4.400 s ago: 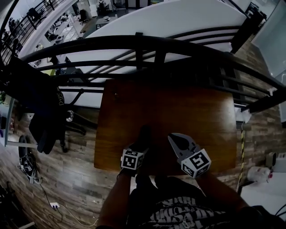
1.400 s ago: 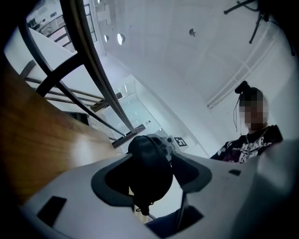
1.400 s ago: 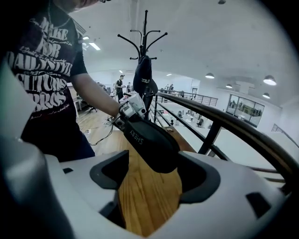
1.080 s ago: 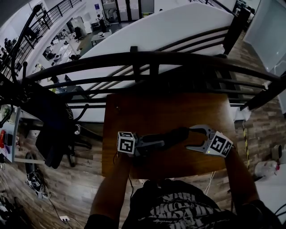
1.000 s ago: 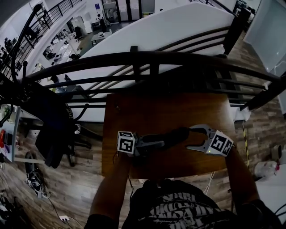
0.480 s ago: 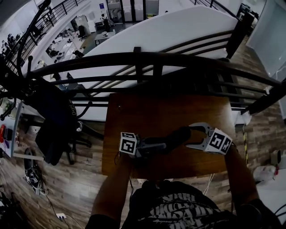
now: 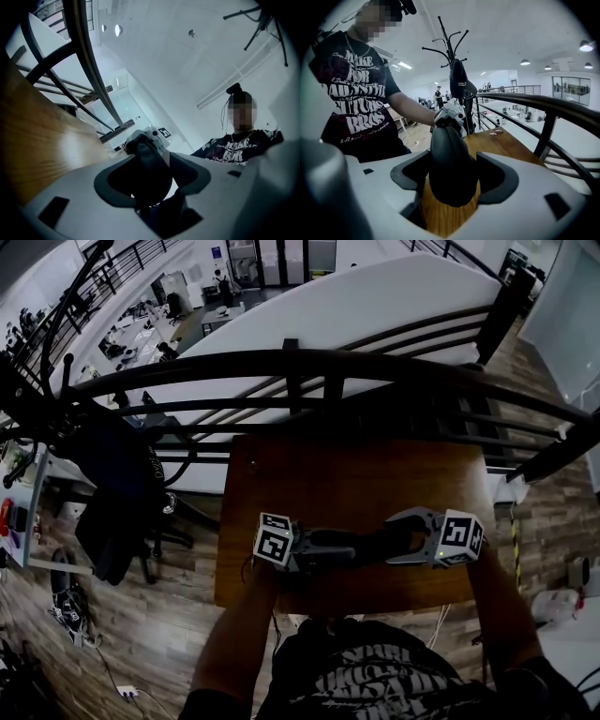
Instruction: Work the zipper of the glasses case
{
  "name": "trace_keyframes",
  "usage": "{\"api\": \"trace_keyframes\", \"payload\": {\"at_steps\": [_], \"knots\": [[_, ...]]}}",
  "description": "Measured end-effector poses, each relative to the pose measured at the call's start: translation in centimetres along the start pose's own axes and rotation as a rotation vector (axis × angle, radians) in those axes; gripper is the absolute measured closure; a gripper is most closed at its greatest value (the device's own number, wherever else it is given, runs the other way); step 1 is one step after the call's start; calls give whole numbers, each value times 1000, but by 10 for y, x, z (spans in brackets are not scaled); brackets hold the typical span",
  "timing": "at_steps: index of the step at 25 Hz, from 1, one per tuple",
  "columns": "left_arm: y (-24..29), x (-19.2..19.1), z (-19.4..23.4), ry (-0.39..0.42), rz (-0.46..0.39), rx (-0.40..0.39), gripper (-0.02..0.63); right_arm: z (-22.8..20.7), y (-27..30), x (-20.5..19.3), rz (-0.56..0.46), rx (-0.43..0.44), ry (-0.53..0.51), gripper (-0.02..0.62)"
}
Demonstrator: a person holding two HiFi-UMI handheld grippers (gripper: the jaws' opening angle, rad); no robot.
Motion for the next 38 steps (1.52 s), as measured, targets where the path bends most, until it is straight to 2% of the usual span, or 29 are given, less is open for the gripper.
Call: {"api": "trace_keyframes", "payload": {"at_steps": [7,9,12,14,18,22,25,28,31,35,38], "knots": [[-4,2,-3,48,-2,65,373,7,5,-5,2,-54,14,302],[-6,5,-4,100,21,137,373,8,6,-6,9,-83,15,302],[-12,10,-8,214,84,294,373,9,4,-5,19,-131,10,305],[-16,13,-13,279,129,373,373,9,3,-3,21,-158,-3,305],[-19,16,-26,350,217,473,373,12,1,6,5,-223,-35,308],[-18,15,-25,399,297,562,373,15,11,7,29,-247,-71,310],[-26,6,-23,396,316,597,373,22,14,8,50,-274,-109,311],[-36,2,-24,383,328,621,372,21,4,21,6,-320,-141,311],[-39,2,-27,393,368,633,373,20,-9,39,-65,-356,-163,311],[-36,6,-35,463,468,664,373,29,-26,65,-167,-352,-170,311],[-34,11,-47,477,475,609,373,34,-37,81,-261,-363,-171,311]]}}
Point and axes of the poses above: the fingertips, and each gripper's own axes: y forward along the fingers, z to its left, x out of its top, the point moved 8 cm from there along -y, backward along the fingers, and after that the axes turned 5 degrees about -y, right-handed, at the moved point
